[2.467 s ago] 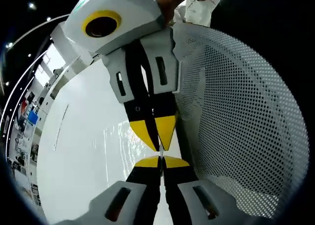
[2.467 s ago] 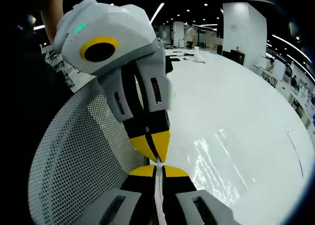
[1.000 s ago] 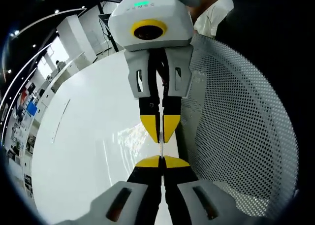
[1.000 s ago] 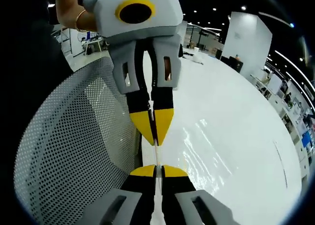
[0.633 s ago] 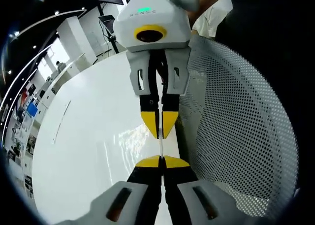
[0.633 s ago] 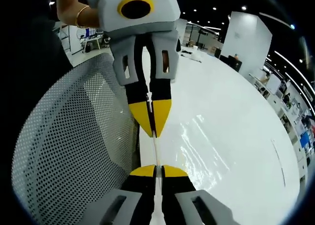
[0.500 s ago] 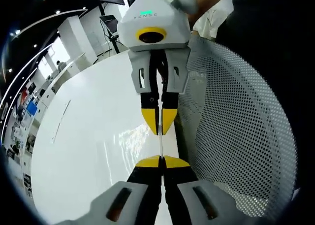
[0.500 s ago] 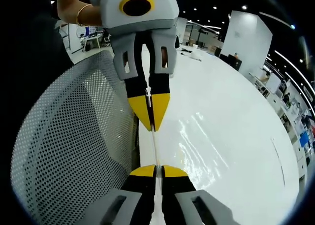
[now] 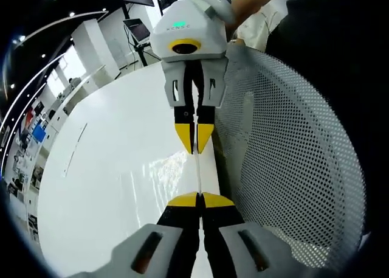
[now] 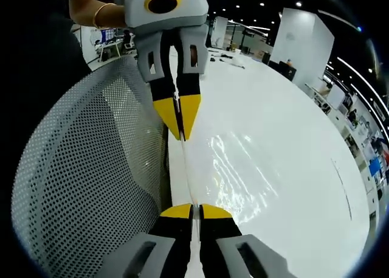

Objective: Open the resealable bag by pulling the two sides of the seal apart until the entire bag opening is separated and visibly accessible.

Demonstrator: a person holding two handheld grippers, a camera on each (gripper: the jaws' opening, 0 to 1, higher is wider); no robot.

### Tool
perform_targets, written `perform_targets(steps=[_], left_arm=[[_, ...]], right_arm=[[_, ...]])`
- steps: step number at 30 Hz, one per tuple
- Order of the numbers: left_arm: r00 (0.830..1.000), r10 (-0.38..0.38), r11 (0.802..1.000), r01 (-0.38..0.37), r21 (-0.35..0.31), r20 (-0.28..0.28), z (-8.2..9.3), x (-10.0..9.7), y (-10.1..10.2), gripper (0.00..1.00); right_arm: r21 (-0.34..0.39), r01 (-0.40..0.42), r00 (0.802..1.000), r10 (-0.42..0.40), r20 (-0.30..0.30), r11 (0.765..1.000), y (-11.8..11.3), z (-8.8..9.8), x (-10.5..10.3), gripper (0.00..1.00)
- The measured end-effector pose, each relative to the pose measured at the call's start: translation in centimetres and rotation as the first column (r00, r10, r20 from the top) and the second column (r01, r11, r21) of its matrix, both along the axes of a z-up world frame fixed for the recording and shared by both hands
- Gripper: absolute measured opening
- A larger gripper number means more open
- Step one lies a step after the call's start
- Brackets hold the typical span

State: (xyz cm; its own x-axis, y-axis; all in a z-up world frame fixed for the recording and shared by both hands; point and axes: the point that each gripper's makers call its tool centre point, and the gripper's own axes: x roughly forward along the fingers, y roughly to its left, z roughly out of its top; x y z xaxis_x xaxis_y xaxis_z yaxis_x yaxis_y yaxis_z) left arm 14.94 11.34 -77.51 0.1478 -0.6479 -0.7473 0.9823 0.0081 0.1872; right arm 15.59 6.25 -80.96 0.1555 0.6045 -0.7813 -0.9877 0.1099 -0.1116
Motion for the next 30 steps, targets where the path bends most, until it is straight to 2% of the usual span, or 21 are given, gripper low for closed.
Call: perform_targets(steps=[16, 23, 30], left_arm=[[1.000, -0.010, 1.000, 0.010, 0.001, -0.007, -0.2, -0.1, 0.7, 0.00], [1.000, -0.023, 1.000, 0.023, 0.016, 0.000, -0.3, -0.2, 0.7, 0.00], [1.000, -0.010, 1.000, 0.010, 0.009, -0.004, -0.4, -0.1, 0.7, 0.00]], right_arm=[[-0.044, 0.044, 0.999, -0.044, -0.011, 0.998, -3.1, -0.6, 0.4, 0.00], [-0.081, 0.037, 0.999, -0.038, -0.005, 0.996, -4.0, -1.1, 0.3, 0.00], [-0.060, 0.074, 0.997, -0.076, -0.022, 0.995, -3.9, -1.0, 0.6, 0.00]])
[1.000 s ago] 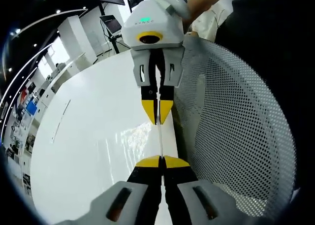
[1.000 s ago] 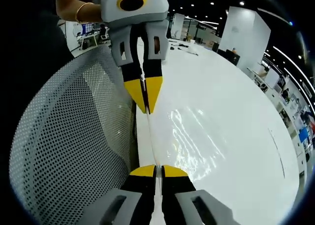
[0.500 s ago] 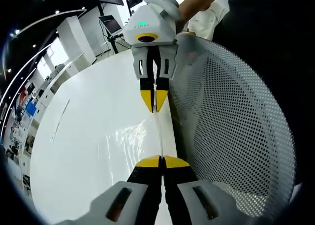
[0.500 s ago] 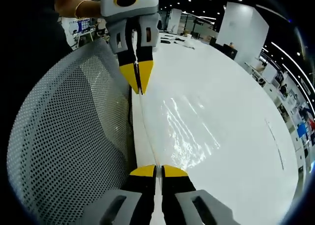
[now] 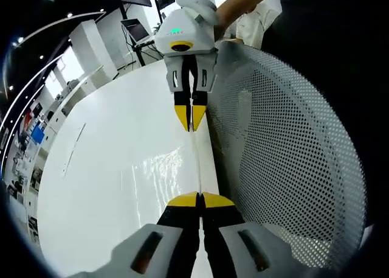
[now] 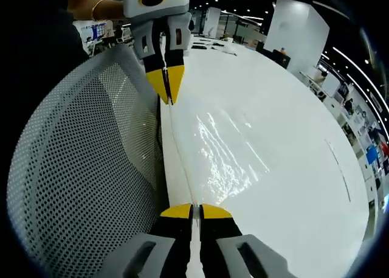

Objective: Open the resealable bag by pulling the two sides of the seal apart until the entire bag opening is separated and visibly accessible.

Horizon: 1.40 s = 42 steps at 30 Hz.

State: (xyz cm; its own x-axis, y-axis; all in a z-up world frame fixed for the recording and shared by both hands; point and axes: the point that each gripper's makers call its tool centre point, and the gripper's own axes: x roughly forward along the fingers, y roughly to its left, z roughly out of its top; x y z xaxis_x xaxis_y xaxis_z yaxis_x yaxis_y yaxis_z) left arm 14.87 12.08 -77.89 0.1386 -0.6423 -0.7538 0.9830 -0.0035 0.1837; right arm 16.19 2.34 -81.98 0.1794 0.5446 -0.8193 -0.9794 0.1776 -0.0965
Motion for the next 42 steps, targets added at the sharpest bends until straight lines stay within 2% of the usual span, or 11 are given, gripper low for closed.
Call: perform_targets(steps=[6, 8, 15, 22, 30, 37, 42], left_arm=[[1.000, 0.026, 1.000, -0.026, 0.008, 0.002, -0.8, -0.1, -0.1, 0.00], [1.000, 0.029, 1.000, -0.029, 0.008, 0.002, -0.9, -0.3, -0.2, 0.00], [0.999, 0.033, 0.999, -0.034, 0.008, 0.023, -0.8, -0.2, -0.2, 0.00], [0.999, 0.033, 0.999, -0.033, 0.006, 0.036, -0.8, 0.0, -0.1, 0.00], [0.998, 0.034, 0.999, -0.034, -0.008, 0.053, -0.2, 0.1, 0.0, 0.00], [0.997, 0.037, 0.999, -0.036, -0.018, 0.069, 0.2, 0.3, -0.1, 0.00], [0.996, 0.043, 0.998, -0.040, -0.041, 0.079, 0.5, 0.3, -0.4, 0.00]], right_arm=[[0.004, 0.008, 0.999, -0.008, -0.039, 1.000, 0.0, 0.1, -0.2, 0.02], [0.030, 0.031, 0.997, -0.029, -0.065, 0.999, 0.1, 0.7, -0.2, 0.07], [0.092, 0.039, 0.996, -0.031, -0.082, 0.995, 1.1, 2.2, -0.3, 0.07], [0.083, 0.005, 0.998, 0.000, -0.058, 0.997, 2.5, 1.4, 0.0, 0.07], [0.070, 0.014, 0.997, -0.009, -0.075, 0.997, 2.8, 0.3, 0.1, 0.07], [0.097, 0.021, 0.996, -0.012, -0.086, 0.995, 3.8, 0.3, 0.2, 0.04], [0.142, 0.055, 0.991, -0.037, -0.132, 0.988, 4.5, -0.1, 0.2, 0.02]])
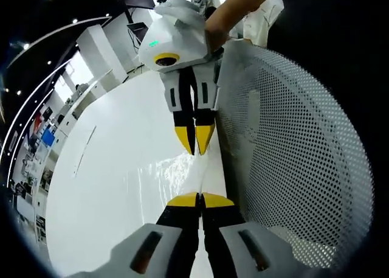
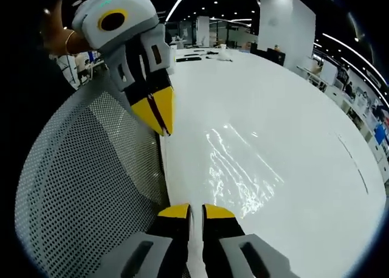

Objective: Open the resealable bag by pulling the two sides of the seal apart until the entire bag opening is separated and visibly accessible.

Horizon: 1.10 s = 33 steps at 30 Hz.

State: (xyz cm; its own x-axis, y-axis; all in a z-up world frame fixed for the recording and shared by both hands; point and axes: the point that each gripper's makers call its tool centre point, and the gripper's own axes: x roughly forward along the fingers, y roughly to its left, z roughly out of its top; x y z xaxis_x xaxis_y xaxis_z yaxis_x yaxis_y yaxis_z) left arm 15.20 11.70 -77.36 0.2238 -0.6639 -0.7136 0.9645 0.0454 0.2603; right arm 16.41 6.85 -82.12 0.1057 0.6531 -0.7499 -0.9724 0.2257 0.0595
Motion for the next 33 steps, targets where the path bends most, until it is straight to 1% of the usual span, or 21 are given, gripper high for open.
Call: perform_targets(steps=[3, 6, 9, 11, 13, 17, 18, 19, 20, 23, 24, 26, 27, 29, 32, 33], left_arm=[[1.000, 0.002, 1.000, -0.002, 0.000, 0.002, -0.1, 0.0, 0.1, 0.00], [1.000, 0.011, 1.000, -0.011, -0.001, -0.001, -0.2, 0.2, 0.3, 0.00], [0.999, 0.039, 0.999, -0.039, -0.008, 0.008, -0.1, 0.5, 0.4, 0.00], [0.997, 0.071, 0.997, -0.070, -0.026, 0.023, 0.2, 0.9, 0.5, 0.00], [0.996, 0.086, 0.996, -0.085, -0.030, 0.035, 0.4, 1.1, 0.6, 0.00], [0.991, 0.121, 0.992, -0.119, -0.036, 0.061, 0.8, 1.5, 0.9, 0.08], [0.988, 0.133, 0.991, -0.131, -0.032, 0.078, 1.1, 1.7, 1.0, 0.08], [0.983, 0.156, 0.987, -0.152, -0.042, 0.099, 1.6, 2.1, 1.0, 0.07], [0.980, 0.167, 0.985, -0.163, -0.051, 0.108, 1.9, 2.2, 1.0, 0.07], [0.971, 0.192, 0.980, -0.180, -0.089, 0.142, 3.2, 2.5, 0.5, 0.14], [0.967, 0.205, 0.975, -0.189, -0.113, 0.151, 3.7, 2.6, 0.2, 0.15], [0.965, 0.207, 0.972, -0.185, -0.144, 0.163, 4.4, 2.5, -0.3, 0.18], [0.965, 0.203, 0.973, -0.180, -0.146, 0.165, 4.4, 2.4, -0.5, 0.19], [0.968, 0.182, 0.978, -0.160, -0.135, 0.173, 4.4, 2.1, -0.9, 0.18], [0.975, 0.147, 0.985, -0.129, -0.114, 0.167, 3.8, 1.6, -1.4, 0.17], [0.978, 0.130, 0.989, -0.115, -0.097, 0.164, 3.3, 1.3, -1.5, 0.17]], right_arm=[[0.036, 0.023, 1.000, -0.022, -0.021, 0.999, 0.4, 0.2, -0.1, 0.00], [0.055, 0.054, 0.997, -0.051, -0.051, 0.997, 0.5, 0.5, 0.0, 0.00], [0.060, 0.062, 0.997, -0.060, -0.047, 0.996, 0.5, 0.9, 0.1, 0.00], [0.064, 0.073, 0.997, -0.071, -0.026, 0.995, 0.5, 1.3, 0.4, 0.00], [0.071, 0.081, 0.997, -0.080, -0.017, 0.994, 0.5, 1.6, 0.6, 0.00], [0.084, 0.101, 0.995, -0.100, -0.017, 0.991, 0.7, 2.0, 1.0, 0.00], [0.085, 0.103, 0.995, -0.102, -0.016, 0.991, 0.7, 2.1, 1.1, 0.00], [0.084, 0.104, 0.995, -0.104, -0.010, 0.991, 0.8, 2.2, 1.2, 0.00], [0.083, 0.104, 0.995, -0.104, -0.007, 0.991, 0.8, 2.3, 1.2, 0.00], [0.080, 0.110, 0.994, -0.110, -0.001, 0.991, 0.9, 2.5, 1.5, 0.00], [0.083, 0.111, 0.994, -0.111, -0.002, 0.990, 1.0, 2.5, 1.6, 0.00], [0.086, 0.113, 0.994, -0.113, -0.003, 0.990, 1.2, 2.6, 1.6, 0.00], [0.085, 0.110, 0.994, -0.110, -0.001, 0.990, 1.2, 2.7, 1.5, 0.00], [0.083, 0.103, 0.995, -0.104, 0.004, 0.991, 1.3, 2.8, 1.5, 0.00], [0.086, 0.099, 0.995, -0.100, 0.006, 0.991, 1.5, 3.0, 1.4, 0.00], [0.088, 0.099, 0.995, -0.100, 0.007, 0.991, 1.6, 3.0, 1.4, 0.00]])
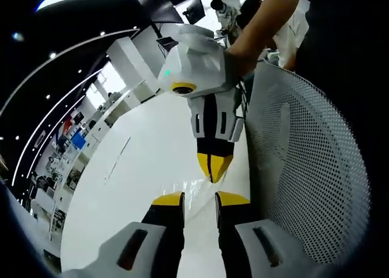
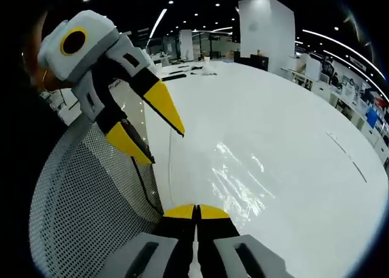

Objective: Open the resealable bag by pulling the two sides of the seal apart until the entire bag opening is separated and visibly accessible.

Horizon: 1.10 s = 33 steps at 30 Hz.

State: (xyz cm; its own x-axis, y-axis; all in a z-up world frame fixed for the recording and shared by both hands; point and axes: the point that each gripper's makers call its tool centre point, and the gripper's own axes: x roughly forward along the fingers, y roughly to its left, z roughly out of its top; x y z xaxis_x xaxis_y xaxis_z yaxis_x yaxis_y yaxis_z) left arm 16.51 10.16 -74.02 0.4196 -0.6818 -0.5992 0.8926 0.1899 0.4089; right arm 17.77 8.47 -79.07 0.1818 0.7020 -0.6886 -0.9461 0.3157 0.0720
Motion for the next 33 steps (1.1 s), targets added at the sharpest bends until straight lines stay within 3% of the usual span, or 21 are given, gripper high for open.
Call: perform_targets(steps=[7, 14, 23, 33], left_arm=[[1.000, 0.003, 0.998, -0.002, 0.056, -0.028, -1.5, -0.4, 0.2, 0.15], [1.000, 0.021, 0.992, -0.020, 0.123, -0.002, -2.2, -0.1, 0.8, 0.05], [1.000, 0.025, 0.991, -0.023, 0.135, -0.011, -2.4, -0.3, 0.7, 0.03], [0.999, 0.030, 0.992, -0.028, 0.125, -0.016, -2.5, -0.3, 0.8, 0.00]], right_arm=[[0.007, -0.015, 1.000, 0.015, 0.011, 1.000, 0.5, 0.9, -0.4, 0.00], [0.025, -0.027, 0.999, 0.026, 0.033, 0.999, 1.3, 2.0, -0.2, 0.00], [0.041, -0.022, 0.999, 0.020, 0.049, 0.999, 1.9, 3.0, 0.3, 0.00], [0.085, 0.047, 0.997, -0.053, 0.062, 0.995, 1.7, 4.4, 1.8, 0.00]])
